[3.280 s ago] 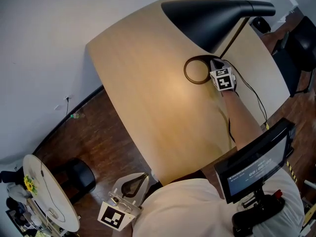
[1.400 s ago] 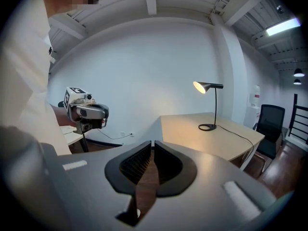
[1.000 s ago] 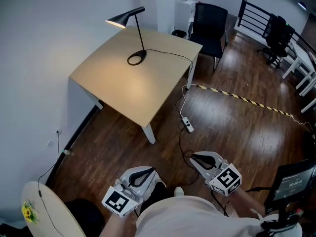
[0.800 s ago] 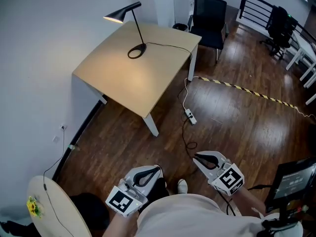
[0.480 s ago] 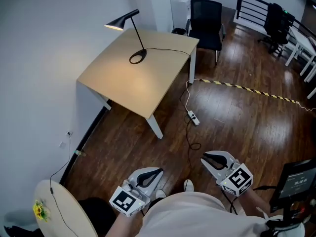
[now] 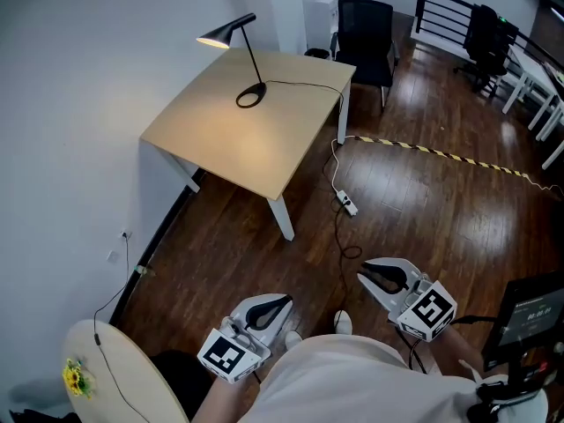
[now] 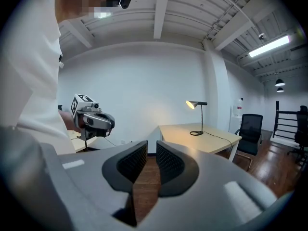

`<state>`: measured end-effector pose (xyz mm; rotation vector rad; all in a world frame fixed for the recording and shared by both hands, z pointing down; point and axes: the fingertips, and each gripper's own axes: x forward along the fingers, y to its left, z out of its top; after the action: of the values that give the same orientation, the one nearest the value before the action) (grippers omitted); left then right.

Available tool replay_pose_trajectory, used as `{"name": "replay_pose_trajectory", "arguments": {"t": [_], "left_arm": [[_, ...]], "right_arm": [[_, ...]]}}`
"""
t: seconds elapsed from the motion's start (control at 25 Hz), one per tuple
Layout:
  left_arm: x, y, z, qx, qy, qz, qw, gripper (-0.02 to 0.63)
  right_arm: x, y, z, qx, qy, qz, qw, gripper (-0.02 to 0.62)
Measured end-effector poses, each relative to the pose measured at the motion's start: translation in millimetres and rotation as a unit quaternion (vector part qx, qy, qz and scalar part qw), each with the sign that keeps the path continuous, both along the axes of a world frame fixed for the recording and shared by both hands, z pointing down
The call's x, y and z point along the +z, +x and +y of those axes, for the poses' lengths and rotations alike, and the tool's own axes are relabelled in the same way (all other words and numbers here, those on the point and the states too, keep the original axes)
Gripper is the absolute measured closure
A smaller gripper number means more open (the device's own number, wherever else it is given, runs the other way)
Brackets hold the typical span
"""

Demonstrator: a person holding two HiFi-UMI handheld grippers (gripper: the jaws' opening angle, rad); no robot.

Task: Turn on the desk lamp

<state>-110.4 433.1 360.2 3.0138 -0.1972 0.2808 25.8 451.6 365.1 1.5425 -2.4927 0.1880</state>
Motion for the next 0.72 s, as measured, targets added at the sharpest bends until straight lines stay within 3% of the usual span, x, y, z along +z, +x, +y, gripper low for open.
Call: {"name": "replay_pose_trajectory", "arguments": {"t": [0.32,0.72], "left_arm": [[-10,-24,-5,-0.002,-0.004,0.011,0.9999,0.591],[-16,-11,-8,-0.005,-0.006,0.013,0.9999,0.591]], "right_arm": [[-18,-32,-7,-0.008,0.011,0.009,1.0,0.537],[-21,-26,-11,-0.01,-0.01,-0.004,1.0,0.537]]}}
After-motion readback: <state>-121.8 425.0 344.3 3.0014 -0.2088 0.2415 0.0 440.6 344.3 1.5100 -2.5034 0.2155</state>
